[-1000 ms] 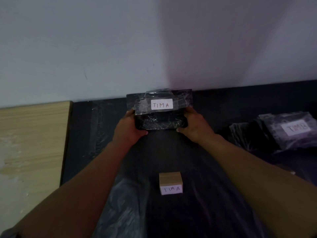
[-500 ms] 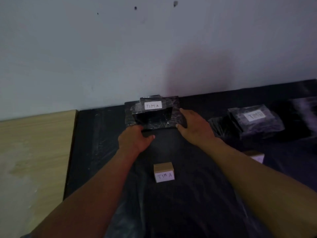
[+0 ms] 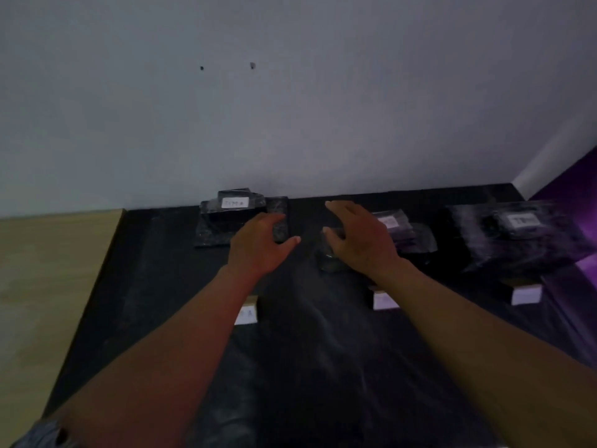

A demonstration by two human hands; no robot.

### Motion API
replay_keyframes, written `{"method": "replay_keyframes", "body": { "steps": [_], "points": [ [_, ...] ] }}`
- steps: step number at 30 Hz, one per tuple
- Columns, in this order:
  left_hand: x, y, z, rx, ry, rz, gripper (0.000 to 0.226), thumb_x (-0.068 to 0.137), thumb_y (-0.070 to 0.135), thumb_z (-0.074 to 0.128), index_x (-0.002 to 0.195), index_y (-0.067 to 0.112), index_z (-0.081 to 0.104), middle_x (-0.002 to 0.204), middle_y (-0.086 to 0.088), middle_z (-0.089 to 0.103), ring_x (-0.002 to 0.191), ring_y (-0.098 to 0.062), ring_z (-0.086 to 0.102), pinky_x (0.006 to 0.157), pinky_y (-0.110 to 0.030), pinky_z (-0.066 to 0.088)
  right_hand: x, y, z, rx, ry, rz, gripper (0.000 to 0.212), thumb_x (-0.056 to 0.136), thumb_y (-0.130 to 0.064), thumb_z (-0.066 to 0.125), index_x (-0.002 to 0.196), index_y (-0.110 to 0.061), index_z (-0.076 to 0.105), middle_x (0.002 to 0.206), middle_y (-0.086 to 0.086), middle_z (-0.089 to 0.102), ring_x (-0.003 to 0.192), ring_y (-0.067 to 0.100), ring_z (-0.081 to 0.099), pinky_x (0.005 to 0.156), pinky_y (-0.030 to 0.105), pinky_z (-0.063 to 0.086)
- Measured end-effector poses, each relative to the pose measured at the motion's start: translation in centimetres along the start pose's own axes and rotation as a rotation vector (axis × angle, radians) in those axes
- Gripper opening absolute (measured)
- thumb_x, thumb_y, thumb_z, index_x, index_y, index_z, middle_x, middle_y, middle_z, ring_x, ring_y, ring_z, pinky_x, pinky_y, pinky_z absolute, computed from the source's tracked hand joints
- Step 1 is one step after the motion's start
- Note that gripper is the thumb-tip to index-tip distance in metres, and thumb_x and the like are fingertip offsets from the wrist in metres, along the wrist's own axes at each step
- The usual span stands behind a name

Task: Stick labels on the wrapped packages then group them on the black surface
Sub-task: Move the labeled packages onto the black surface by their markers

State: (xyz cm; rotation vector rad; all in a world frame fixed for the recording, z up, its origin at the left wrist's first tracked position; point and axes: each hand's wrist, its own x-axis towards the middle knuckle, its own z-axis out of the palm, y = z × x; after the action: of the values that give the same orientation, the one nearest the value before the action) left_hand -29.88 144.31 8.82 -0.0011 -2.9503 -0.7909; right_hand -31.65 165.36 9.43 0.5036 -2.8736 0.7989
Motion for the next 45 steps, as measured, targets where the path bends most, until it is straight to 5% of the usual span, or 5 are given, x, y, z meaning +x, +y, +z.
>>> {"method": "replay_keyframes", "body": {
  "steps": [13,22,31,36,45],
  "points": [
    [-0.1,8.4,5.7,0.013,-0.067,0.053,0.071,0.075,0.049,0.077,0.136,0.02,0.055,0.135,-0.003,0.056,0.125,-0.021,0.052,0.103,-0.032,0.04,-4.5,10.2,-6.4,-0.02,0.037,0.077,0.065,0.086,-0.029,0.07,0.145,-0.015,0.047,0.143,0.005,0.052,0.132,0.024,0.047,0.105,0.047,0.045],
    [0.9,9.0,10.4,0.035,-0.151,-0.007,0.096,0.065,0.057,0.08,0.142,0.012,0.046,0.14,-0.009,0.051,0.13,-0.026,0.047,0.108,-0.039,0.041,-5.1,15.5,-5.5,-0.022,-0.189,0.266,0.104,0.083,-0.043,0.075,0.158,-0.011,0.011,0.164,0.005,0.016,0.15,0.021,0.016,0.122,0.04,0.023],
    [1.5,9.2,14.9,-0.035,-0.151,-0.191,0.117,0.062,0.049,0.087,0.153,0.013,0.024,0.159,-0.006,0.028,0.149,-0.021,0.019,0.119,-0.038,0.025,-3.3,19.9,-2.9,0.067,-0.406,0.282,0.112,0.087,-0.053,0.069,0.158,-0.011,-0.006,0.167,0.003,-0.01,0.152,0.016,-0.011,0.123,0.032,0.002],
    [1.4,9.5,16.0,-0.101,-0.103,-0.199,0.093,0.061,0.047,0.086,0.141,0.025,0.043,0.141,0.002,0.053,0.127,-0.021,0.053,0.101,-0.042,0.048,-3.2,21.2,-0.6,0.076,-0.44,0.259,0.104,0.088,-0.062,0.061,0.159,-0.012,0.003,0.167,0.006,-0.005,0.153,0.02,-0.009,0.125,0.037,0.003],
    [1.9,8.5,16.8,0.012,-0.11,-0.15,0.07,0.068,0.046,0.082,0.132,0.029,0.059,0.146,0.003,0.049,0.131,-0.023,0.05,0.1,-0.046,0.048,-3.3,22.2,1.2,-0.03,-0.274,0.195,0.078,0.092,-0.041,0.066,0.155,-0.014,0.029,0.165,0.005,0.017,0.153,0.02,0.007,0.124,0.036,0.015]
  ]
}}
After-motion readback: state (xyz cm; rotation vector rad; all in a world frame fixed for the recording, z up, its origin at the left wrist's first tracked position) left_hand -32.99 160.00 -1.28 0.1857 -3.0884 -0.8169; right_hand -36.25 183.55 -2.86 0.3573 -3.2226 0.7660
